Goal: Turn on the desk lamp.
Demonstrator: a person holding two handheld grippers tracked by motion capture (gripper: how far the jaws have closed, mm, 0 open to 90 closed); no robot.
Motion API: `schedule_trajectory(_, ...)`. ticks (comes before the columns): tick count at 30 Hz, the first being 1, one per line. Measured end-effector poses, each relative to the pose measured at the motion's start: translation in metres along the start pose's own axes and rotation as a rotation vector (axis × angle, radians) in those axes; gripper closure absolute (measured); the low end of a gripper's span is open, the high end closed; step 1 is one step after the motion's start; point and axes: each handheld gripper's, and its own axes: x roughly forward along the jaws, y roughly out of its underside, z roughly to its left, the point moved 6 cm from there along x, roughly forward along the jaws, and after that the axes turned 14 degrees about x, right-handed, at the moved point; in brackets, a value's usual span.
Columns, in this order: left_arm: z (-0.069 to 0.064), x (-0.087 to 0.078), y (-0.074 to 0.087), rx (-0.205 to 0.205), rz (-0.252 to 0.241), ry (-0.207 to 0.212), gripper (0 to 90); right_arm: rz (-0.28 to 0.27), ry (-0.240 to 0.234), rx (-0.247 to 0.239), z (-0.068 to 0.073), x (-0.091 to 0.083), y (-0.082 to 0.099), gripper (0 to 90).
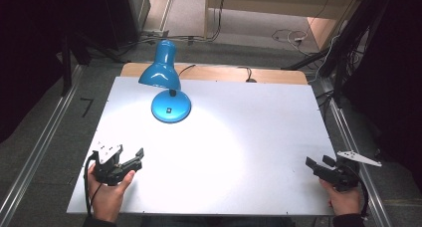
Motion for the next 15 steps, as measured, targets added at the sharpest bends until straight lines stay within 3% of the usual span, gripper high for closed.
schedule_trajectory(9,0.007,-0.007,0.009,-0.029,0.011,-0.005,28.7,0.0,0.002,0.001,-0.001,0.0,0.0,24.1)
schedule_trajectory(15,0.022,-0.003,0.017,-0.062,0.034,-0.048,25.4,0.001,0.002,0.002,0.0,0.0,0.0,24.1)
